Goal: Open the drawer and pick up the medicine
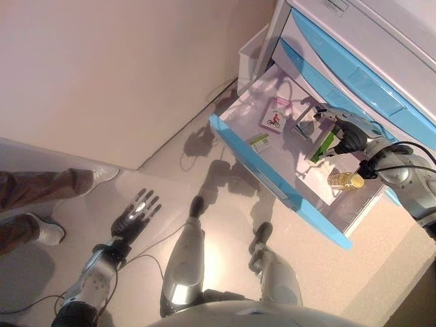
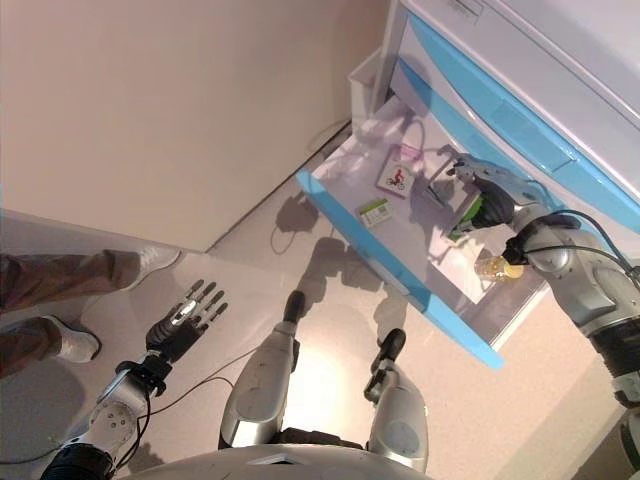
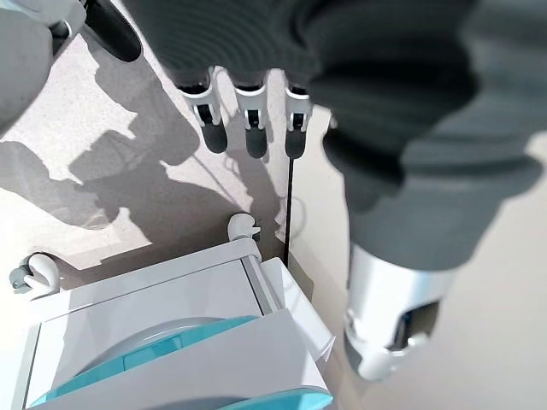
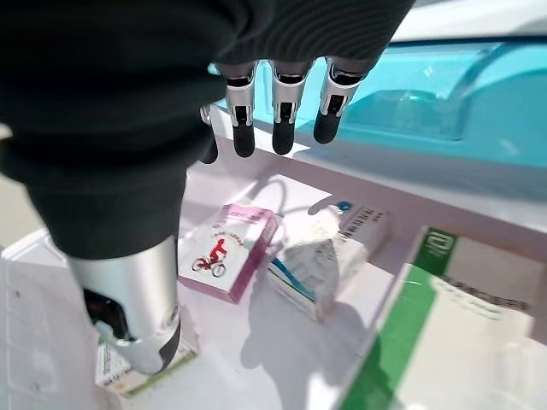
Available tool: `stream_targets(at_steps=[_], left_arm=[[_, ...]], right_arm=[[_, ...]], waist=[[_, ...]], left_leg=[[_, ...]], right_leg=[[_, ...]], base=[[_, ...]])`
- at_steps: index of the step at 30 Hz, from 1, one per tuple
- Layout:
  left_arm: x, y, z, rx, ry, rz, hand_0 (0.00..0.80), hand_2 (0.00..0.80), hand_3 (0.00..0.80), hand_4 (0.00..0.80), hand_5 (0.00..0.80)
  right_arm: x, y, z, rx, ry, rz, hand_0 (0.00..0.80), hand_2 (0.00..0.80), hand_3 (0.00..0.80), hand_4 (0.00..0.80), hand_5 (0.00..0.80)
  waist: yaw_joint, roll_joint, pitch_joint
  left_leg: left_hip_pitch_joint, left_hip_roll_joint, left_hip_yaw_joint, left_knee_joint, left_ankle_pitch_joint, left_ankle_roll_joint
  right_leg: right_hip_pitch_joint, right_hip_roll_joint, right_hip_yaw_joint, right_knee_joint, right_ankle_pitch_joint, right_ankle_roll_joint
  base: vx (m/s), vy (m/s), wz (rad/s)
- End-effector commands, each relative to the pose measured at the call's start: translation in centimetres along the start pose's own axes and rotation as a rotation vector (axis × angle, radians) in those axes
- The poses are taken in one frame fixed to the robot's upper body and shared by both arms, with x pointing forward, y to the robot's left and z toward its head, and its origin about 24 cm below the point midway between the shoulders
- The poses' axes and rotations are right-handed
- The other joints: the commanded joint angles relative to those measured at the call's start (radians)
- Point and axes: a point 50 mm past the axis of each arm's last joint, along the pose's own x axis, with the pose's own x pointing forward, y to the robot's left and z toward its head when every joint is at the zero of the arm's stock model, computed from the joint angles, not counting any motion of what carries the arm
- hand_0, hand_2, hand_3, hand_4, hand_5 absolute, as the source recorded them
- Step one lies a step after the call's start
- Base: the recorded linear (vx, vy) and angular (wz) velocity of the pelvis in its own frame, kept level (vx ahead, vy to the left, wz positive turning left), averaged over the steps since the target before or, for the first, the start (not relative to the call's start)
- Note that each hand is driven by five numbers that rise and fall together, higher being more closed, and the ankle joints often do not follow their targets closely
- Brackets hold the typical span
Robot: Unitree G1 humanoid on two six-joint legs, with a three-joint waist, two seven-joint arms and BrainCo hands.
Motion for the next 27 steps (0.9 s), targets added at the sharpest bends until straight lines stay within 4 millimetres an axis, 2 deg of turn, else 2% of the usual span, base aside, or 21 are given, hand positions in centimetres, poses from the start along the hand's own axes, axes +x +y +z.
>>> stream_targets(at_steps=[1, 10, 27], left_arm=[[-0.6, -0.3, 0.8, 0.076, 0.024, -0.035, 0.0, 0.0, 0.0, 0.0, 0.0], [0.0, -0.8, 0.9, 0.083, 0.028, -0.058, 0.0, 0.0, 0.0, 0.0, 0.0], [0.4, -1.1, 0.8, 0.085, 0.031, -0.074, 0.0, 0.0, 0.0, 0.0, 0.0]], right_arm=[[1.2, -0.8, 1.6, -0.065, -0.06, -0.009, 0.0, 0.0, 0.0, 0.0, 0.0], [2.4, 1.0, 2.2, -0.088, -0.06, 0.044, 0.0, 0.0, 0.0, 0.0, 0.0], [4.2, 2.0, 4.6, -0.143, -0.126, 0.094, 0.0, 0.0, 0.0, 0.0, 0.0]], waist=[[0.017, -0.024, -0.022], [0.034, -0.02, -0.008], [0.07, -0.024, 0.002]], left_leg=[[-0.047, -0.028, 0.028, 0.059, -0.065, 0.035], [-0.053, -0.035, 0.021, 0.059, -0.065, 0.038], [-0.061, -0.045, 0.001, 0.053, -0.062, 0.041]], right_leg=[[0.015, -0.031, 0.031, 0.066, -0.026, 0.04], [0.009, -0.034, 0.021, 0.068, -0.025, 0.04], [0.005, -0.032, 0.001, 0.073, -0.027, 0.04]], base=[[0.0, 0.0, 0.0], [-0.001, 0.001, 0.01], [-0.008, 0.007, 0.05]])
